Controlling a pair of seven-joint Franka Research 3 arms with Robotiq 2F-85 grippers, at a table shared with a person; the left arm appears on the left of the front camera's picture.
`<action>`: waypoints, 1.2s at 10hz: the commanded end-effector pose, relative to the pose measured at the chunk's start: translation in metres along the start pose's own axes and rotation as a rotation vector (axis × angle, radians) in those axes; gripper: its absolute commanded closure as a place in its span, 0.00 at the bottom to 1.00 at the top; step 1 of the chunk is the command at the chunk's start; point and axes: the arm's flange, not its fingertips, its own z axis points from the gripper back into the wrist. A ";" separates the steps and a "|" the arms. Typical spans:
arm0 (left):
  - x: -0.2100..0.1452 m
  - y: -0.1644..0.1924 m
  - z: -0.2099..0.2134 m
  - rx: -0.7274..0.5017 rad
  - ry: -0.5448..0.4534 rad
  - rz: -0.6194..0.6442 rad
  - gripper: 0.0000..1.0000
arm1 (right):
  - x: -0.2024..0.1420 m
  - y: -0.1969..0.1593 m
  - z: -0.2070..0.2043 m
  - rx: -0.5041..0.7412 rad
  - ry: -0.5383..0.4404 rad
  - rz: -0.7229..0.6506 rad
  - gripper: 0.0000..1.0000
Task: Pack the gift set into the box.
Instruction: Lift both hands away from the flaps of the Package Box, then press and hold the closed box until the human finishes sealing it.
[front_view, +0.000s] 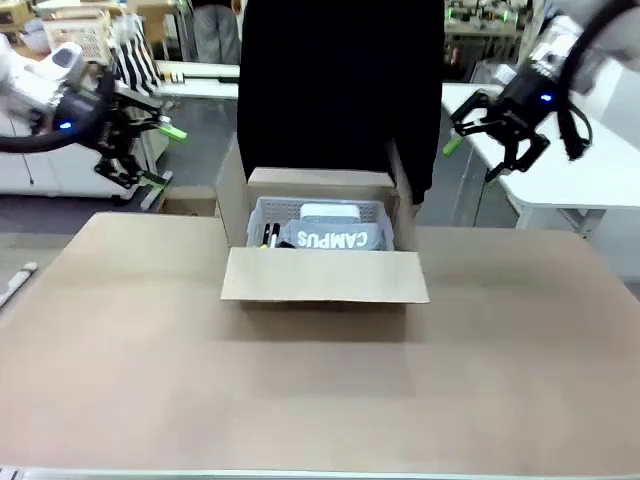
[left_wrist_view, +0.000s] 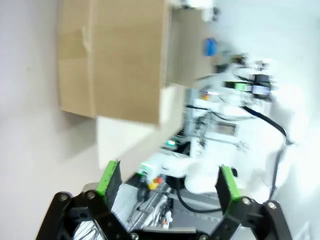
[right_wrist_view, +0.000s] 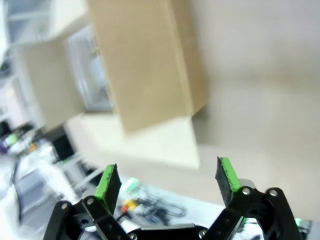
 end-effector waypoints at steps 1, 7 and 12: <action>-0.034 0.028 0.035 -0.334 0.126 0.001 0.00 | -0.045 -0.072 0.044 0.438 0.115 0.012 0.00; -0.045 0.010 0.048 -0.320 0.055 -0.037 0.00 | -0.055 -0.060 0.061 0.351 0.043 0.002 0.00; -0.045 0.010 0.048 -0.320 0.055 -0.037 0.00 | -0.055 -0.060 0.061 0.351 0.043 0.002 0.00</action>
